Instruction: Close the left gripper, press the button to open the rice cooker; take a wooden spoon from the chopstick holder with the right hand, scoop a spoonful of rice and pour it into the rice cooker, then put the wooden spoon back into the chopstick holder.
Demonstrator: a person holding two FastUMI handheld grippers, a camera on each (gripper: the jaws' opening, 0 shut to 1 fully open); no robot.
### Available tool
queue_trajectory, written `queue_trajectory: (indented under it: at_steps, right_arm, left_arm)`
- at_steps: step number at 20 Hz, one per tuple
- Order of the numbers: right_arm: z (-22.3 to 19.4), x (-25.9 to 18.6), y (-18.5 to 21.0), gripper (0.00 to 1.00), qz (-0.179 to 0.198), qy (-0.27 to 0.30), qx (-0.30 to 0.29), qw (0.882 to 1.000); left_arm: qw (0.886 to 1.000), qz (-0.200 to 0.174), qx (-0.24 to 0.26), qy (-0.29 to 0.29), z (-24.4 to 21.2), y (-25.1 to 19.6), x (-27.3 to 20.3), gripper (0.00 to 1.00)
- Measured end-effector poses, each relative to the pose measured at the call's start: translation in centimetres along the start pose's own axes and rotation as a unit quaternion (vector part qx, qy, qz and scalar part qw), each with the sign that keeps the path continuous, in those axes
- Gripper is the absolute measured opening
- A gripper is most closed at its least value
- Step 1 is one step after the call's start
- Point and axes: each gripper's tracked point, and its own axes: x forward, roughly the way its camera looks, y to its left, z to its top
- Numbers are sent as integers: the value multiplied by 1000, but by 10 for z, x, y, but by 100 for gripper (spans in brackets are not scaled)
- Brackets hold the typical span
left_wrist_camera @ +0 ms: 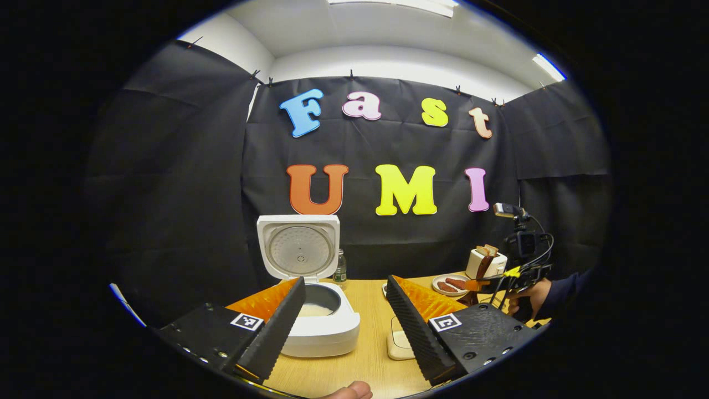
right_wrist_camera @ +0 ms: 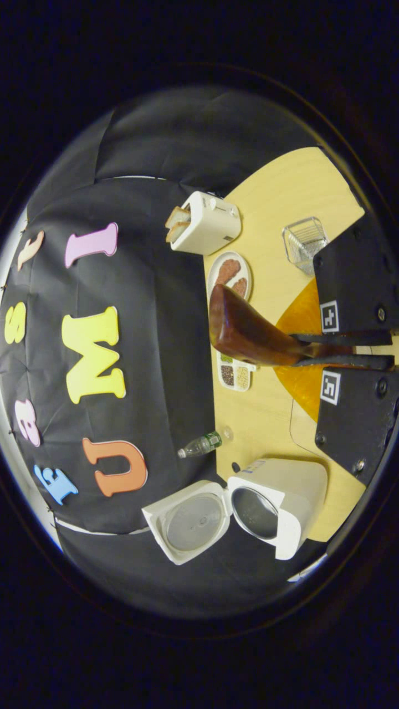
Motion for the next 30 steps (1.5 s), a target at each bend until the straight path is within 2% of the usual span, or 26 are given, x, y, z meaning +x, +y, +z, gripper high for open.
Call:
queue_trajectory:
  at_steps: [3,6,11,14,20,23,28,30]
  right_arm:
    - [-26,20,15,11,-28,0,-65,998]
    - [-55,41,27,11,-38,7,-117,992]
    - [-72,75,15,11,-88,11,-135,987]
    - [-73,86,26,12,-86,12,-133,987]
    - [-91,80,77,11,-11,28,-120,992]
    - [-98,71,90,12,10,38,-114,993]
    - [-106,60,99,11,41,67,-64,995]
    - [-108,58,97,11,58,85,-19,995]
  left_arm:
    - [1000,11,-1,2,-5,16,-5,93]
    - [1000,19,-7,12,-14,27,-7,94]
    - [999,24,-10,30,-25,35,-6,93]
    - [999,21,8,35,-28,34,-3,94]
    - [999,13,6,45,-35,27,5,94]
    - [999,14,4,46,-36,27,6,94]
    - [998,17,0,53,-40,27,10,94]
    - [998,14,-1,54,-41,25,9,94]
